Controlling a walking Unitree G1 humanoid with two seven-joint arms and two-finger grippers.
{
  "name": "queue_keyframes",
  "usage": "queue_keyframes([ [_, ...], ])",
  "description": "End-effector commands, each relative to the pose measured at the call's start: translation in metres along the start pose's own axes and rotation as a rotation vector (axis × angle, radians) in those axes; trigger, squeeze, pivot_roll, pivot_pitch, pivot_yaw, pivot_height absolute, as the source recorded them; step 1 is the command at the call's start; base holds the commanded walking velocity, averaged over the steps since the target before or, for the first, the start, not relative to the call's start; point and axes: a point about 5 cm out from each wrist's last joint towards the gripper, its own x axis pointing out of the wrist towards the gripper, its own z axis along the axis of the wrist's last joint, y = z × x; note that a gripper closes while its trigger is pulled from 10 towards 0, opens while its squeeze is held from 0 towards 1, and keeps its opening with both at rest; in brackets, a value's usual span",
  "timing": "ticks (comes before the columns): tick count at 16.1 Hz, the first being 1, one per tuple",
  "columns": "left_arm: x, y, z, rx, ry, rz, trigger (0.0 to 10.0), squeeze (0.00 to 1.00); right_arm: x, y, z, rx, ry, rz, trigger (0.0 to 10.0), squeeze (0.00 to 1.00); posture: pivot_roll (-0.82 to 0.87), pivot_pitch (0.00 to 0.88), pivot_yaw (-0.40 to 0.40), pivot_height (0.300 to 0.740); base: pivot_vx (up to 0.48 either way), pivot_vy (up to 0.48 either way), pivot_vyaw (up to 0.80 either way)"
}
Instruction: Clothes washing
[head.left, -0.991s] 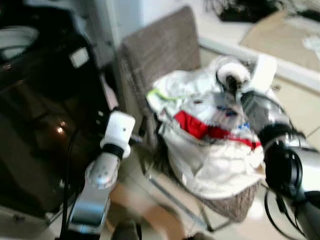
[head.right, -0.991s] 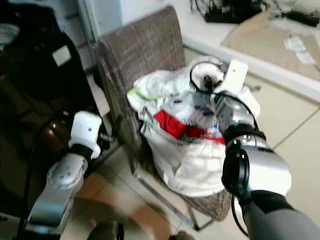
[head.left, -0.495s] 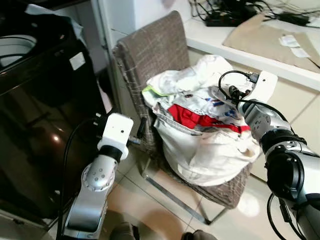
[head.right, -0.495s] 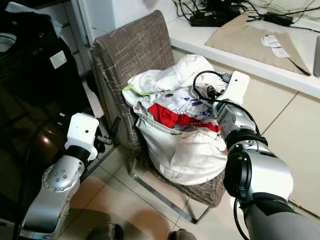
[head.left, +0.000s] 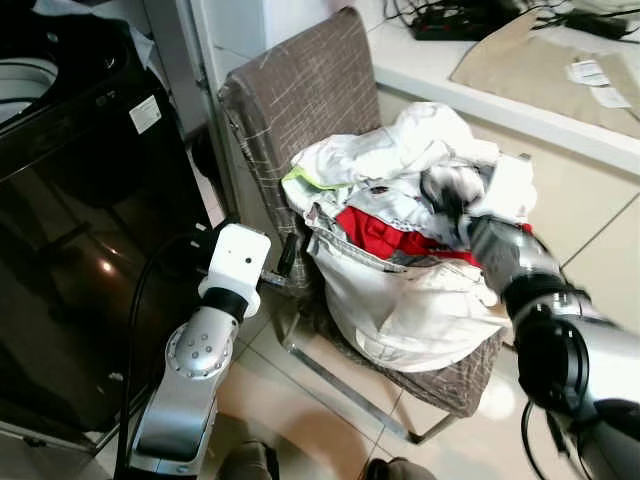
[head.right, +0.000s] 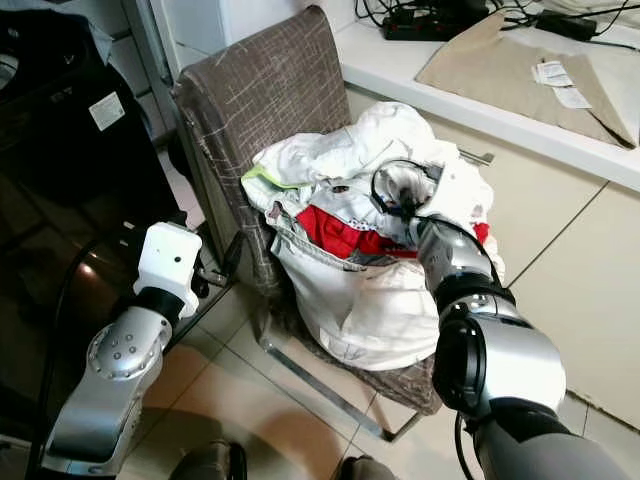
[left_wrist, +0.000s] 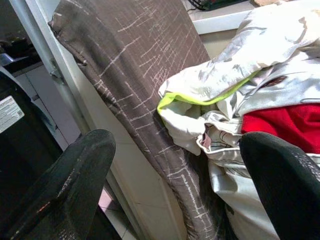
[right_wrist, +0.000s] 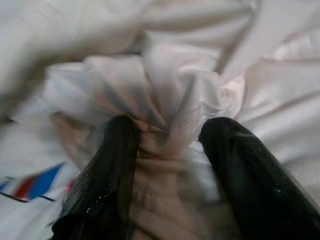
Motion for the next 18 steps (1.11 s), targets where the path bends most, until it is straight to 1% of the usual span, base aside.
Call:
queue_keyframes([
  [1, 0.001, -0.004, 0.001, 0.001, 0.001, -0.024, 10.0, 0.0, -0.002, -0.01, -0.017, 0.075, 0.083, -0.055, 10.0, 0.0, 0.1, 0.142, 0.001, 0.74, 0.0, 0.0, 0.0],
  [2, 0.001, -0.004, 0.001, 0.001, 0.0, -0.024, 10.0, 0.0, -0.002, -0.011, -0.019, 0.081, 0.091, -0.062, 10.0, 0.0, 0.1, 0.14, 0.001, 0.74, 0.0, 0.0, 0.0],
  [3, 0.002, -0.003, 0.001, 0.0, 0.0, -0.021, 10.0, 0.0, -0.003, -0.014, -0.027, 0.085, 0.104, -0.075, 0.0, 0.0, 0.1, 0.136, 0.001, 0.74, 0.0, 0.0, 0.0],
  [5, 0.003, -0.003, 0.001, 0.0, -0.002, -0.023, 10.0, 0.0, -0.004, -0.013, -0.035, 0.087, 0.124, -0.083, 0.0, 0.0, 0.1, 0.135, 0.0, 0.74, 0.0, 0.0, 0.0],
  [8, 0.005, -0.004, 0.001, -0.001, -0.003, -0.024, 10.0, 0.0, -0.004, -0.003, -0.041, 0.07, 0.136, -0.048, 0.0, 0.0, 0.1, 0.133, -0.004, 0.74, 0.0, 0.0, 0.0],
  [11, 0.007, -0.005, 0.002, -0.003, -0.004, -0.028, 10.0, 0.0, -0.006, -0.003, -0.049, 0.069, 0.153, -0.038, 0.0, 0.0, 0.09, 0.132, -0.007, 0.74, 0.0, 0.0, 0.0],
  [13, 0.009, -0.005, 0.002, -0.003, -0.005, -0.03, 10.0, 0.0, -0.005, 0.004, -0.046, 0.061, 0.138, -0.009, 0.0, 0.0, 0.09, 0.126, -0.004, 0.74, 0.0, 0.0, 0.0],
  [14, 0.011, -0.007, 0.002, -0.002, -0.012, -0.037, 10.0, 0.0, -0.004, 0.01, -0.039, 0.045, 0.112, 0.017, 0.0, 0.0, 0.08, 0.117, -0.003, 0.74, 0.0, 0.0, 0.0],
  [16, 0.015, -0.008, 0.004, -0.003, -0.018, -0.04, 10.0, 0.0, -0.003, 0.015, -0.032, 0.011, 0.084, 0.046, 0.0, 0.0, 0.07, 0.114, -0.005, 0.74, 0.0, 0.0, 0.0],
  [17, 0.017, -0.008, 0.003, -0.006, -0.019, -0.04, 10.0, 0.0, -0.002, 0.021, -0.026, -0.004, 0.062, 0.077, 0.0, 0.0, 0.05, 0.115, -0.006, 0.74, 0.0, 0.0, 0.0],
  [18, 0.018, -0.01, 0.003, -0.01, -0.022, -0.045, 10.0, 0.0, -0.002, 0.025, -0.023, -0.001, 0.051, 0.102, 0.0, 0.0, 0.04, 0.113, -0.008, 0.74, 0.0, 0.0, 0.0],
])
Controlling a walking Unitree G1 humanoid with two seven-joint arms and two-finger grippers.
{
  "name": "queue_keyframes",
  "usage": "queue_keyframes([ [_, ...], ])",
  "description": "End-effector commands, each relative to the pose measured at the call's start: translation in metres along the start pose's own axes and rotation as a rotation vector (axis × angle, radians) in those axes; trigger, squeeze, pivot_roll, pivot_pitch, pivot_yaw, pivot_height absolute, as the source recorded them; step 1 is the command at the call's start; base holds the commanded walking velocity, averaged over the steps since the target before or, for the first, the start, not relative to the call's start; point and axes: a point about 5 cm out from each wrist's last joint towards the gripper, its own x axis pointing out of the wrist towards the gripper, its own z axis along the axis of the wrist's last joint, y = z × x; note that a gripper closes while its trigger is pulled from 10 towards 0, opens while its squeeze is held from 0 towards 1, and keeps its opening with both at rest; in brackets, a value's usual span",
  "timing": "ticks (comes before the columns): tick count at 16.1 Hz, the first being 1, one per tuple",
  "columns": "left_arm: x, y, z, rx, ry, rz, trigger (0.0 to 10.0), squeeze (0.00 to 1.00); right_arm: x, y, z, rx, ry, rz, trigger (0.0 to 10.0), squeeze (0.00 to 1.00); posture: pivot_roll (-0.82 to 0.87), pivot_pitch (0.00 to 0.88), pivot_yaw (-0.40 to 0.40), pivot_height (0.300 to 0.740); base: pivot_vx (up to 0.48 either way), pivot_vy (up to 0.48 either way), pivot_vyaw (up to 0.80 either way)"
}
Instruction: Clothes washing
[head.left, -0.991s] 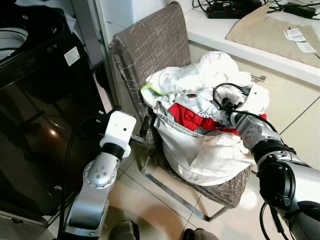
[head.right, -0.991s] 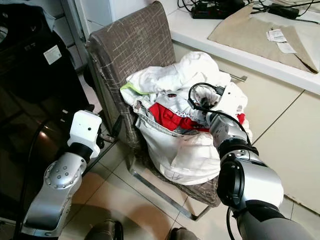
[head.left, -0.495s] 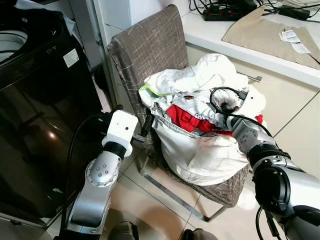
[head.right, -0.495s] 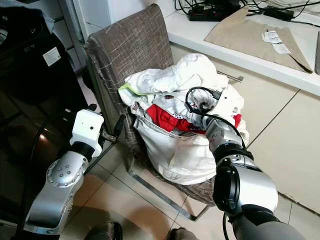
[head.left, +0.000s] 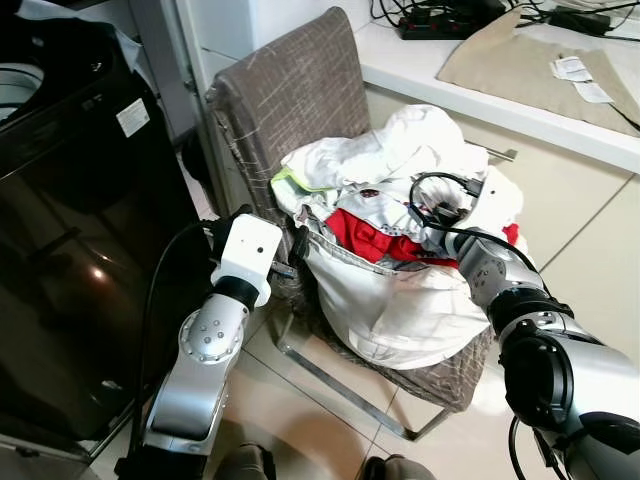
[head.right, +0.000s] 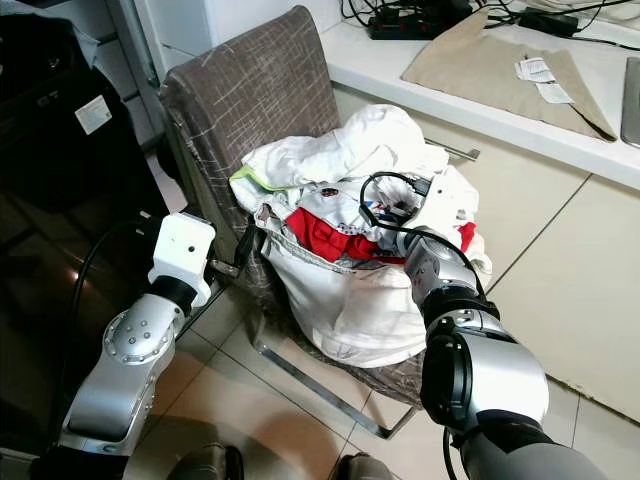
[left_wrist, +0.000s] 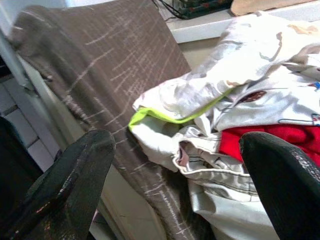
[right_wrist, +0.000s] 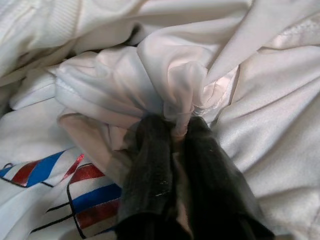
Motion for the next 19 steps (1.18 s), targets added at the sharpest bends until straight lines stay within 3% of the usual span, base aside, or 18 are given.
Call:
queue_keyframes([
  [1, 0.003, -0.004, 0.003, -0.001, -0.014, -0.014, 10.0, 0.0, 0.001, 0.01, -0.005, -0.007, 0.037, 0.04, 0.0, 0.0, 0.04, 0.11, -0.01, 0.74, 0.0, 0.0, 0.0],
  [5, 0.012, -0.01, 0.004, -0.018, -0.032, -0.027, 10.0, 0.0, 0.0, 0.049, 0.014, -0.055, -0.053, 0.228, 0.0, 0.0, 0.0, 0.09, -0.022, 0.74, 0.0, 0.0, 0.0],
  [8, 0.016, -0.012, 0.004, -0.024, -0.041, -0.025, 10.0, 0.0, -0.005, 0.077, 0.047, -0.082, -0.166, 0.359, 0.0, 0.0, -0.01, 0.075, -0.026, 0.74, 0.0, 0.0, 0.0],
  [11, 0.019, -0.013, 0.004, -0.025, -0.047, -0.024, 10.0, 0.0, -0.01, 0.092, 0.067, -0.109, -0.223, 0.429, 0.0, 0.0, -0.01, 0.064, -0.03, 0.74, 0.0, 0.0, 0.0],
  [12, 0.021, -0.012, 0.005, -0.025, -0.056, -0.018, 10.0, 0.0, -0.019, 0.109, 0.097, -0.106, -0.301, 0.508, 0.0, 0.0, -0.01, 0.05, -0.034, 0.74, 0.0, 0.0, 0.0],
  [13, 0.022, -0.011, 0.005, -0.025, -0.059, -0.016, 10.0, 0.0, -0.025, 0.117, 0.112, -0.106, -0.335, 0.552, 0.0, 0.0, -0.01, 0.048, -0.034, 0.74, 0.0, 0.0, 0.0],
  [17, 0.024, -0.011, 0.005, -0.027, -0.066, -0.013, 10.0, 0.0, -0.045, 0.128, 0.166, -0.159, -0.472, 0.615, 0.0, 0.0, -0.01, 0.031, -0.034, 0.74, 0.0, 0.0, 0.0],
  [18, 0.026, -0.012, 0.005, -0.028, -0.069, -0.014, 10.0, 0.0, -0.051, 0.123, 0.19, -0.2, -0.543, 0.589, 0.0, 0.0, -0.02, 0.017, -0.036, 0.74, 0.0, 0.0, 0.0],
  [19, 0.027, -0.012, 0.006, -0.029, -0.074, -0.015, 10.0, 0.0, -0.051, 0.118, 0.2, -0.213, -0.567, 0.558, 0.0, 0.0, -0.02, 0.01, -0.038, 0.74, 0.0, 0.0, 0.0],
])
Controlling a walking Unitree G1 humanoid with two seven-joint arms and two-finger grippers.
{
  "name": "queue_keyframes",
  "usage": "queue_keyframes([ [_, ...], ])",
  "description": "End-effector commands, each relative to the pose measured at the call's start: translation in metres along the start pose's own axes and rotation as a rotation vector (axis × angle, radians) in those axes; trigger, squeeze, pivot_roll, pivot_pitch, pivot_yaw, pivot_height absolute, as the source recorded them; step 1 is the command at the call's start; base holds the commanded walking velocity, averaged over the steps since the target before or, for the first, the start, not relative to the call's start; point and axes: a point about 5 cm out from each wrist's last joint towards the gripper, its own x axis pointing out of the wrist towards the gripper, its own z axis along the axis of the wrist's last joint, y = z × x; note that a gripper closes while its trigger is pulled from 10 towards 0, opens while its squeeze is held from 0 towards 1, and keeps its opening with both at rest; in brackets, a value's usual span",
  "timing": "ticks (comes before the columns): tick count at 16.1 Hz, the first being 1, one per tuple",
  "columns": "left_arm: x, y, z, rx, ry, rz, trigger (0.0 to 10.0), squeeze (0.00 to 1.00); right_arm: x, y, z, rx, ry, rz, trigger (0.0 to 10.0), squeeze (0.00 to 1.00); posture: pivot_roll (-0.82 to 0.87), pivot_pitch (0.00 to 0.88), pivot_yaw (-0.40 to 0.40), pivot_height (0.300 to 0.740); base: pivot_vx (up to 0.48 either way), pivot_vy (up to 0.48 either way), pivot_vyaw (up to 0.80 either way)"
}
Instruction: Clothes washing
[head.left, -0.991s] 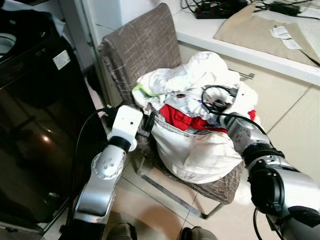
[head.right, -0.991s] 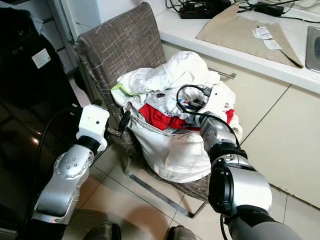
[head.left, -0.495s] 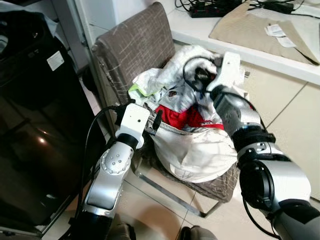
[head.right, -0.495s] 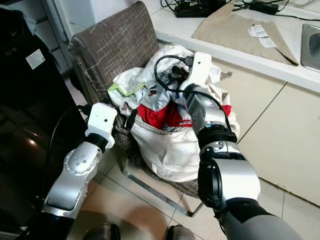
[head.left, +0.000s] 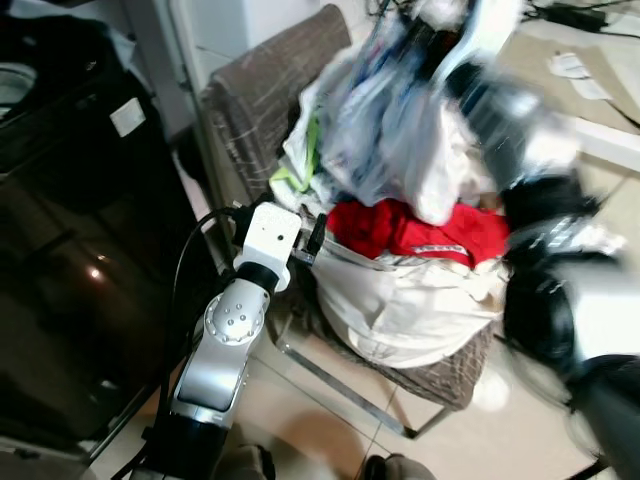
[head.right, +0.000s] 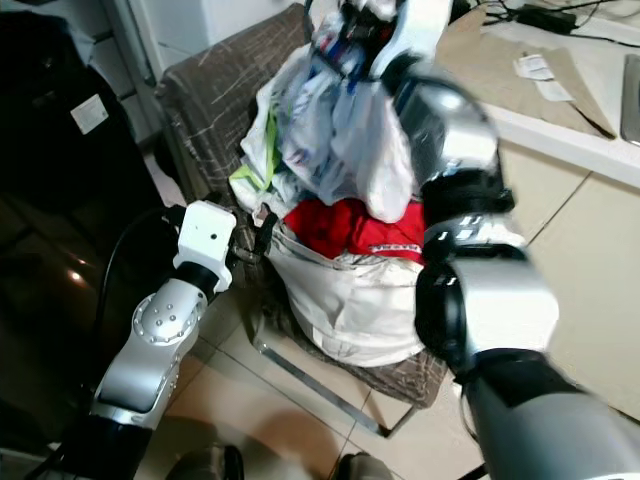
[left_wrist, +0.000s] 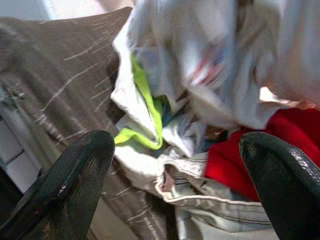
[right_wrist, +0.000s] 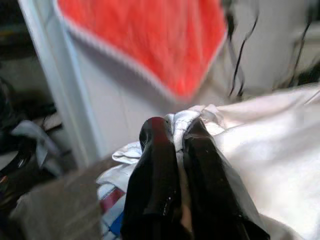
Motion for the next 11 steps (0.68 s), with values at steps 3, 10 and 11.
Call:
queue_keyframes([
  [3, 0.006, -0.001, 0.004, -0.004, -0.023, 0.0, 10.0, 0.0, 0.002, -0.006, 0.041, -0.066, -0.11, -0.012, 0.0, 0.0, -0.02, 0.001, -0.035, 0.74, 0.0, 0.0, 0.0],
  [10, 0.009, -0.003, 0.004, -0.006, -0.032, -0.004, 10.0, 0.0, -0.004, -0.013, 0.137, -0.206, -0.348, -0.065, 0.0, 0.0, -0.03, 0.0, -0.041, 0.74, 0.0, 0.0, 0.0],
  [11, 0.008, -0.004, 0.004, -0.009, -0.033, -0.003, 10.0, 0.0, -0.004, -0.02, 0.127, -0.188, -0.324, -0.083, 0.0, 0.0, -0.03, 0.0, -0.041, 0.74, 0.0, 0.0, 0.0],
])
